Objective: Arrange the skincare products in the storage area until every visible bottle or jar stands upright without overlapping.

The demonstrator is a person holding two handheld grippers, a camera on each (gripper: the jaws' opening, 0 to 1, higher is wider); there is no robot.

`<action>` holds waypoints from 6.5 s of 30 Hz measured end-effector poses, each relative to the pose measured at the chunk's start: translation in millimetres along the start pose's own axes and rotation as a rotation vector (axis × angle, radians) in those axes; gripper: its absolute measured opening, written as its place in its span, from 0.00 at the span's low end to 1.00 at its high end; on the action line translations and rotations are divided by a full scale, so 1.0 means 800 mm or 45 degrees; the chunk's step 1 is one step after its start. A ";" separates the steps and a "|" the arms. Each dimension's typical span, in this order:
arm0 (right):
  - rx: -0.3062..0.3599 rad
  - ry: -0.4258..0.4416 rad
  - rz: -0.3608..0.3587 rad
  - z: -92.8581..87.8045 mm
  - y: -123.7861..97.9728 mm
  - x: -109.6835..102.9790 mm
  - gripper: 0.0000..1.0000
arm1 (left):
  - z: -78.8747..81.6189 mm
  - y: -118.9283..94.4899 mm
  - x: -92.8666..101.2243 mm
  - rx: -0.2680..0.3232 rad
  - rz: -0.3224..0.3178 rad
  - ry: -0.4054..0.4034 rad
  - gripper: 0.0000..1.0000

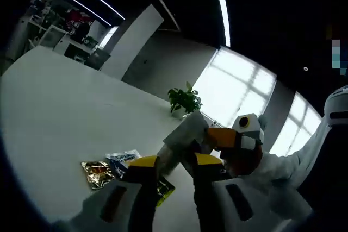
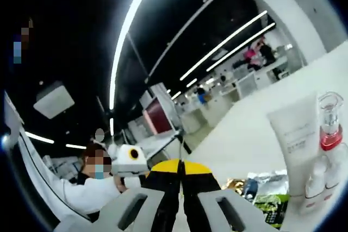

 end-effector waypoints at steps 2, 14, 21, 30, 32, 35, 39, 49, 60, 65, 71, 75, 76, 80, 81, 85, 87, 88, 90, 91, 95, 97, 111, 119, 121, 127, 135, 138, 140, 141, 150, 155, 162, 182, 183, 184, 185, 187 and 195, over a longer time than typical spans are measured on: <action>-0.008 0.010 -0.005 -0.003 0.001 0.000 0.00 | 0.003 -0.001 0.001 0.010 -0.017 -0.022 0.14; -0.182 0.014 -0.086 -0.033 0.004 0.012 0.00 | -0.014 -0.011 -0.019 -0.108 0.077 0.039 0.00; -0.397 -0.027 -0.149 -0.070 0.009 0.018 0.00 | -0.035 -0.015 -0.036 -0.255 0.197 0.084 0.00; -0.671 -0.127 -0.198 -0.117 0.028 0.033 0.00 | -0.062 -0.017 -0.056 -0.459 0.346 0.194 0.01; -0.701 -0.154 -0.207 -0.121 0.036 0.039 0.00 | -0.064 -0.018 -0.061 -0.480 0.373 0.231 0.01; -0.699 -0.119 -0.230 -0.123 0.044 0.047 0.00 | -0.065 -0.020 -0.065 -0.498 0.402 0.241 0.00; -0.720 -0.114 -0.245 -0.133 0.047 0.051 0.00 | -0.069 -0.018 -0.071 -0.537 0.418 0.230 0.00; -0.755 -0.149 -0.297 -0.143 0.052 0.063 0.00 | -0.074 -0.010 -0.078 -0.603 0.460 0.324 0.00; -0.778 -0.296 -0.316 -0.140 0.049 0.069 0.00 | -0.076 -0.008 -0.089 -0.626 0.513 0.411 0.00; -0.757 -0.373 -0.306 -0.132 0.047 0.068 0.00 | -0.076 -0.006 -0.092 -0.621 0.519 0.384 0.00; -0.730 -0.451 -0.269 -0.129 0.059 0.063 0.02 | -0.075 0.003 -0.090 -0.615 0.501 0.401 0.00; -0.796 -0.508 -0.259 -0.141 0.059 0.067 0.06 | -0.074 0.005 -0.092 -0.614 0.502 0.404 0.00; -0.806 -0.523 -0.259 -0.143 0.058 0.067 0.07 | -0.073 0.005 -0.093 -0.613 0.502 0.411 0.00; -0.829 -0.590 -0.251 -0.145 0.061 0.069 0.08 | -0.072 0.006 -0.092 -0.625 0.498 0.423 0.00; -0.825 -0.593 -0.249 -0.144 0.062 0.069 0.08 | -0.072 0.007 -0.092 -0.625 0.494 0.425 0.00; -0.842 -0.641 -0.235 -0.144 0.067 0.069 0.09 | -0.072 0.011 -0.091 -0.621 0.495 0.424 0.00; -0.859 -0.644 -0.245 -0.146 0.066 0.074 0.09 | -0.072 0.012 -0.091 -0.618 0.494 0.424 0.00; -0.867 -0.643 -0.242 -0.147 0.066 0.075 0.09 | -0.072 0.012 -0.091 -0.618 0.494 0.422 0.00; -0.876 -0.662 -0.242 -0.148 0.066 0.077 0.09 | -0.072 0.012 -0.091 -0.619 0.494 0.427 0.00; -0.877 -0.663 -0.241 -0.148 0.067 0.077 0.09 | -0.071 0.012 -0.091 -0.618 0.495 0.425 0.00; -0.884 -0.645 -0.243 -0.151 0.068 0.079 0.09 | -0.071 0.012 -0.091 -0.612 0.498 0.430 0.00; -0.880 -0.630 -0.243 -0.152 0.068 0.079 0.10 | -0.071 0.011 -0.091 -0.609 0.503 0.445 0.00; -0.884 -0.623 -0.238 -0.152 0.067 0.079 0.10 | -0.055 -0.020 -0.065 -0.501 0.515 0.491 0.00; -0.881 -0.619 -0.237 -0.152 0.068 0.079 0.11 | -0.059 -0.046 -0.033 -0.444 0.514 0.491 0.07; -0.881 -0.620 -0.238 -0.153 0.068 0.079 0.11 | -0.060 -0.052 -0.024 -0.439 0.509 0.486 0.09; -0.874 -0.614 -0.238 -0.154 0.067 0.078 0.14 | -0.053 -0.065 0.001 -0.377 0.502 0.487 0.19; -0.832 -0.626 -0.166 -0.145 0.071 0.060 0.21 | -0.041 -0.078 0.018 -0.332 0.510 0.575 0.34; -0.787 -0.597 -0.164 -0.127 0.068 0.056 0.25 | -0.038 -0.081 0.021 -0.335 0.526 0.617 0.39; -0.785 -0.606 -0.159 -0.118 0.062 0.051 0.28 | -0.036 -0.083 0.023 -0.336 0.532 0.622 0.40; -0.787 -0.623 -0.157 -0.111 0.057 0.048 0.29 | -0.034 -0.084 0.025 -0.341 0.538 0.631 0.40; -0.713 -0.571 -0.106 -0.066 0.021 0.005 0.61 | -0.032 -0.082 0.039 -0.365 0.520 0.705 0.51; -0.692 -0.584 -0.129 -0.051 -0.002 -0.005 0.72 | -0.026 -0.081 0.046 -0.328 0.491 0.692 0.54; -0.677 -0.611 -0.164 -0.028 -0.033 -0.017 0.88 | -0.030 -0.079 0.055 -0.352 0.472 0.717 0.59; -0.651 -0.670 -0.344 0.015 -0.114 -0.010 0.99 | -0.026 -0.082 0.052 -0.337 0.493 0.726 0.68; -0.655 -0.667 -0.351 0.016 -0.117 -0.009 0.99 | -0.026 -0.082 0.052 -0.339 0.493 0.725 0.69; -0.653 -0.662 -0.357 0.016 -0.121 -0.009 0.99 | -0.026 -0.082 0.052 -0.337 0.493 0.723 0.69; -0.651 -0.660 -0.356 0.017 -0.123 -0.009 0.99 | -0.026 -0.082 0.052 -0.336 0.492 0.723 0.70; -0.644 -0.659 -0.355 0.018 -0.128 -0.011 0.99 | -0.025 -0.082 0.052 -0.337 0.499 0.722 0.71; -0.616 -0.670 -0.389 0.023 -0.139 -0.014 0.99 | -0.026 -0.083 0.054 -0.340 0.496 0.723 0.74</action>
Point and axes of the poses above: the point that each gripper's makers call its tool centre point, and the gripper's own axes: y roughly forward along the fingers, x roughly to its right, z roughly out of its top, the point moved 9 cm from there along -y, roughly backward along the fingers, and after that the axes turned 11 degrees about z, right-handed, at the moved point
